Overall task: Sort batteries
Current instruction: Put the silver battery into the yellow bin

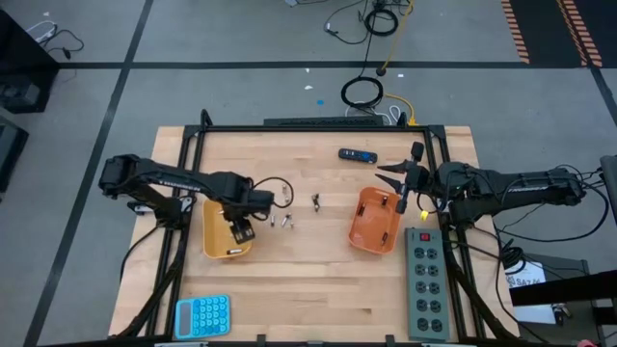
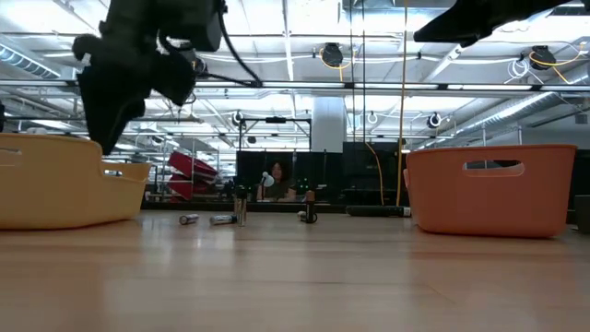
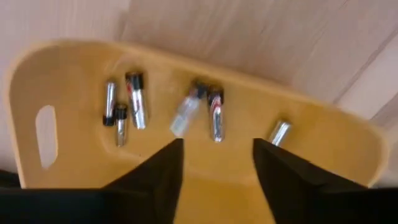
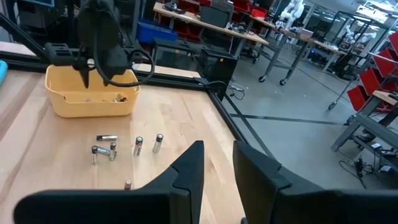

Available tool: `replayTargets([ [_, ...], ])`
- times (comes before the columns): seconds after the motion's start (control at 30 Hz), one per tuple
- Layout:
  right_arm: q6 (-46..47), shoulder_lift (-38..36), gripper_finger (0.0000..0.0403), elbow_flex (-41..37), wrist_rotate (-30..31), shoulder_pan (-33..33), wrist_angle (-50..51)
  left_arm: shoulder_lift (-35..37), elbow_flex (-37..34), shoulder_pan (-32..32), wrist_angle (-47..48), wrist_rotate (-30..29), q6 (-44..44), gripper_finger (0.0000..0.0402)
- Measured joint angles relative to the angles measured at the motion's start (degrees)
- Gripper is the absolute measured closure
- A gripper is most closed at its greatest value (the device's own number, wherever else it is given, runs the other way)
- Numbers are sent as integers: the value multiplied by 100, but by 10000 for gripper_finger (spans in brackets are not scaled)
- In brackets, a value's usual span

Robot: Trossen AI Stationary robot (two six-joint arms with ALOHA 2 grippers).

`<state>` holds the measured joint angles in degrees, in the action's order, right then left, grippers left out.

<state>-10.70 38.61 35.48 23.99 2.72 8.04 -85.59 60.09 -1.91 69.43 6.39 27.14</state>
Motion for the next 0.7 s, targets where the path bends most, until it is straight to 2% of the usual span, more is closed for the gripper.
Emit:
replayTargets([
  [0.13,-25,-2,326,0,-2,0,-30,30,227,-2,-195,-220,-46,164],
  [0.23,-31,-2,326,0,-4,0,-31,25,268,6,-892,-690,-46,160],
  [0.33,-33,-2,326,0,-7,0,-21,-109,216,-29,-1925,-785,-143,159],
  [0.43,-40,-2,326,0,-8,0,6,-416,203,-208,-2567,-882,-473,158],
  [0.57,-42,-2,326,0,-9,0,61,-822,200,-425,-2966,-1077,-805,158],
  [0.7,-49,-2,326,0,-9,0,76,-1076,200,-621,-3231,-1528,-1042,158],
])
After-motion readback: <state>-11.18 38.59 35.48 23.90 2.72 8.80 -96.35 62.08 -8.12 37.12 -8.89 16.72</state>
